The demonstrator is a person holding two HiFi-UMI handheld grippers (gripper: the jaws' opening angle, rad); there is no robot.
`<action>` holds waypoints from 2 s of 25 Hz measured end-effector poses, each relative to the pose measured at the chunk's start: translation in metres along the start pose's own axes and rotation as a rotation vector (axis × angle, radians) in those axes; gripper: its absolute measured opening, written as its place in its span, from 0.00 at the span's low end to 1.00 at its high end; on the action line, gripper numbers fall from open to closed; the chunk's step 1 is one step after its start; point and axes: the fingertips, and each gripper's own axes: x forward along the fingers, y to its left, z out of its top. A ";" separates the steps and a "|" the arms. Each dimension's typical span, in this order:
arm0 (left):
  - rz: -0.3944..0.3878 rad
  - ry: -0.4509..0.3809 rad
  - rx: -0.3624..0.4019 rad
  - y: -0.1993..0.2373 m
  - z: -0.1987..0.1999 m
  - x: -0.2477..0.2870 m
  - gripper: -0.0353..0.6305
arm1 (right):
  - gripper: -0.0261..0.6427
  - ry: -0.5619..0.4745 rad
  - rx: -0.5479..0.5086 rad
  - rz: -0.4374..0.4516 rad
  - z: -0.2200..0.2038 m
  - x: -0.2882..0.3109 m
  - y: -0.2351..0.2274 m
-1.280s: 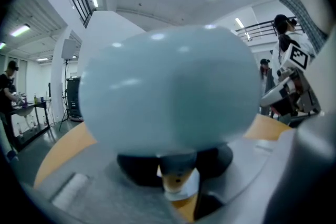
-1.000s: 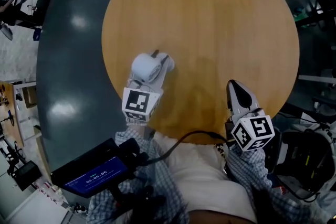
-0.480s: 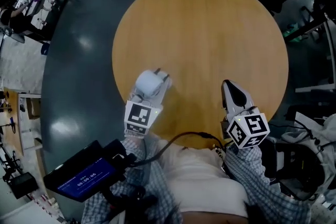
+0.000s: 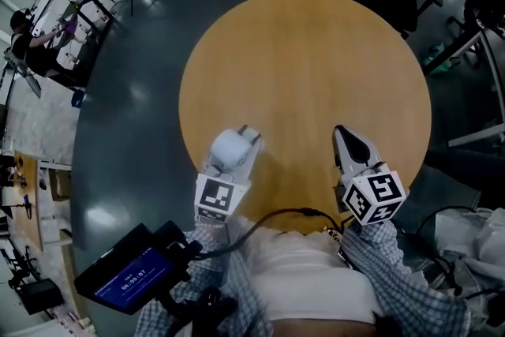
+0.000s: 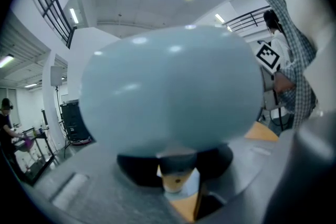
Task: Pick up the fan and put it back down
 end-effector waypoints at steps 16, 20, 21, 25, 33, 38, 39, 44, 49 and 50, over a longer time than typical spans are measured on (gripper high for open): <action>-0.016 -0.047 -0.015 -0.003 0.011 -0.001 0.24 | 0.04 -0.006 -0.014 0.027 0.009 0.009 0.005; 0.001 -0.052 -0.010 0.002 0.008 -0.004 0.24 | 0.04 -0.007 -0.014 0.029 0.007 0.009 0.008; 0.004 -0.051 -0.009 0.003 0.008 -0.004 0.24 | 0.04 -0.006 -0.013 0.029 0.007 0.009 0.008; 0.010 -0.047 -0.010 0.004 0.008 -0.003 0.24 | 0.04 -0.006 -0.011 0.028 0.008 0.009 0.006; 0.014 -0.031 -0.015 0.003 0.006 -0.006 0.24 | 0.04 0.013 -0.005 0.026 0.004 0.004 0.007; 0.006 -0.006 -0.023 -0.001 0.003 -0.005 0.24 | 0.04 0.036 -0.001 0.009 -0.002 -0.004 0.005; 0.008 -0.009 -0.021 -0.001 0.002 -0.004 0.24 | 0.04 0.040 0.000 0.004 -0.003 -0.006 0.003; -0.008 0.010 -0.041 -0.003 0.006 0.005 0.24 | 0.04 0.063 0.003 -0.014 -0.004 -0.011 -0.005; -0.013 0.000 -0.021 0.008 -0.012 0.032 0.24 | 0.04 0.099 0.018 -0.031 -0.014 0.002 -0.020; -0.016 0.003 -0.021 0.009 -0.015 0.035 0.24 | 0.04 0.106 0.020 -0.036 -0.016 0.002 -0.022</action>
